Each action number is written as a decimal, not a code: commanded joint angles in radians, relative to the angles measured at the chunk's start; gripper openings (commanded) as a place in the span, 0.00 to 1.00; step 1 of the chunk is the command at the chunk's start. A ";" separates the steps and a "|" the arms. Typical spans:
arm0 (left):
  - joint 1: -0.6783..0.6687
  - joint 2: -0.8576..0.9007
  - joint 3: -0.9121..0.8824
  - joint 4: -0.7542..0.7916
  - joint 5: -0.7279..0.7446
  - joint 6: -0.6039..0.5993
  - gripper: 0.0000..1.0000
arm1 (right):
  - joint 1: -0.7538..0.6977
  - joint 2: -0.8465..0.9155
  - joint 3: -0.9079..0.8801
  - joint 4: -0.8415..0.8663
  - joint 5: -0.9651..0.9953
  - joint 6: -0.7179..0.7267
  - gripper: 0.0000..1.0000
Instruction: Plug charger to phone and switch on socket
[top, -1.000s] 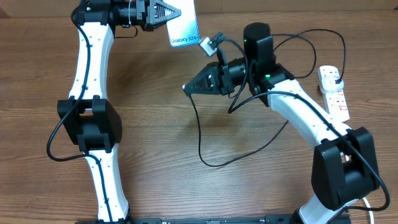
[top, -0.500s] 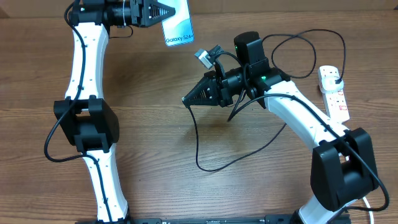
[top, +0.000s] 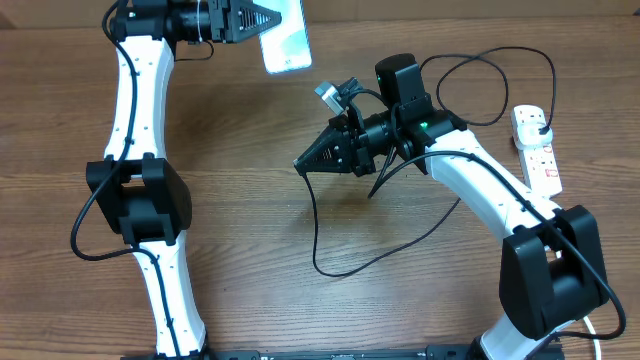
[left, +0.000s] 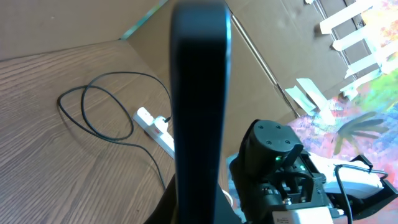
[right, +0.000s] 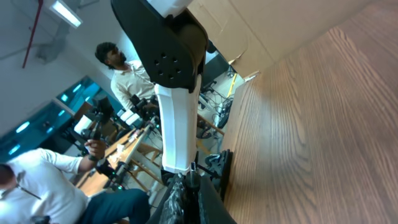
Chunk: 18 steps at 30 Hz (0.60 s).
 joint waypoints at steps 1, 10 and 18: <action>0.002 -0.044 0.012 -0.002 0.028 0.013 0.04 | 0.000 -0.011 0.006 -0.057 0.076 0.035 0.04; 0.002 -0.044 0.012 -0.027 0.027 -0.035 0.04 | 0.000 -0.011 0.006 -0.518 1.187 0.487 0.04; 0.002 -0.044 0.012 -0.027 0.018 -0.139 0.04 | 0.002 -0.011 -0.034 -0.623 1.450 0.555 0.04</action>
